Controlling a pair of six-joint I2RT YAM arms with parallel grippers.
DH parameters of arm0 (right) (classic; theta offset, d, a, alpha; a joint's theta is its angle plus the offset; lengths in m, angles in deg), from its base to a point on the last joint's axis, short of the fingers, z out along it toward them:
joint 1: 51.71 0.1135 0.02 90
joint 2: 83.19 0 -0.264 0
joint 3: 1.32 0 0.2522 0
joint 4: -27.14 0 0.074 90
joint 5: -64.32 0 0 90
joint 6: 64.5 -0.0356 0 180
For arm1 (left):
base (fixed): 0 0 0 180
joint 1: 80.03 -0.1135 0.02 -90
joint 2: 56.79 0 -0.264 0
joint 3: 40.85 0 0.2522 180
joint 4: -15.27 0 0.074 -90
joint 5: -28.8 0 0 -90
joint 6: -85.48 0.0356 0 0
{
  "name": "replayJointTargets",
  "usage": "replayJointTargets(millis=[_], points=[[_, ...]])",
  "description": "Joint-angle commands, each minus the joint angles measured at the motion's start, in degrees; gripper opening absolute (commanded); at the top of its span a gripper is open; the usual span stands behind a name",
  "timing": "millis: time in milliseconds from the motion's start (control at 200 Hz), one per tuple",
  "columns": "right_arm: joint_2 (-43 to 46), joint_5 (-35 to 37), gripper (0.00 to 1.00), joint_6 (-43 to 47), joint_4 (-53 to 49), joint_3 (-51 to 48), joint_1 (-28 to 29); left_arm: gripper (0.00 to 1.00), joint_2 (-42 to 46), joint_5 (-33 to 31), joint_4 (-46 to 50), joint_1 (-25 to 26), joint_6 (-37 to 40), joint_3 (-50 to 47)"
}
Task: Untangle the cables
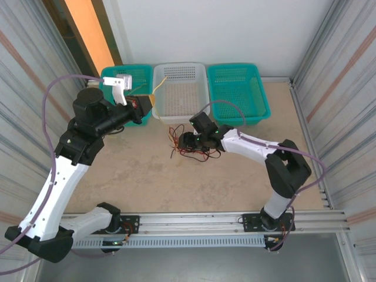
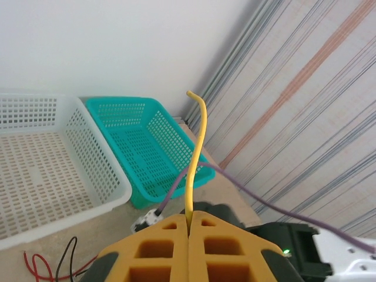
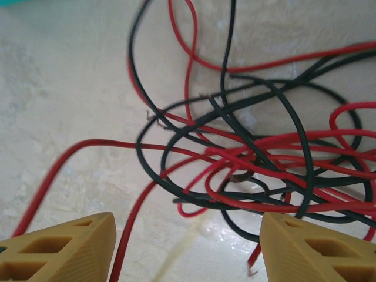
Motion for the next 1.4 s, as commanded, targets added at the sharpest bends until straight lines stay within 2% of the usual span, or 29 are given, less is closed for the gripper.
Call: replayJointTargets(millis=[0, 180, 331, 426, 616, 907, 1092, 1253, 1398], points=[[-2.6, -0.9, 0.64, -2.1, 0.6, 0.3, -0.2, 0.00, 0.2, -0.6, -1.2, 0.1, 1.5, 3.2], [-4.6, 0.1, 0.55, -3.8, -0.5, -3.4, -2.7, 0.00, 0.6, -6.1, -0.5, 0.1, 3.6, 7.8], [-4.9, 0.6, 0.51, -4.3, -0.7, -6.2, -4.3, 0.00, 0.1, -13.2, 2.9, 0.0, 5.7, 13.7], [-5.2, 0.3, 0.46, -4.9, -0.6, -7.0, -5.0, 0.00, -0.8, -14.7, 5.4, -1.1, 5.6, 16.9], [-6.8, 0.2, 0.45, -5.1, -1.8, -5.9, -5.3, 0.00, -0.9, -19.6, 10.3, -6.1, 4.6, 21.5], [-5.8, 0.6, 0.45, -4.9, -1.2, -6.6, -4.9, 0.00, -2.2, -19.9, 16.7, -18.3, 1.5, 25.6], [-0.2, 1.1, 0.48, -2.8, 1.1, -7.5, -2.5, 0.00, -2.3, -18.9, 6.7, -23.4, -1.4, 17.1], [6.4, 4.8, 0.50, -0.9, -2.2, -5.3, 0.9, 0.00, -1.9, -30.8, -5.7, -25.6, -6.5, 6.1], [11.6, 6.2, 0.51, 0.4, -4.2, -4.2, 2.5, 0.00, -3.5, -33.4, -15.4, -29.4, -13.1, -0.7]])
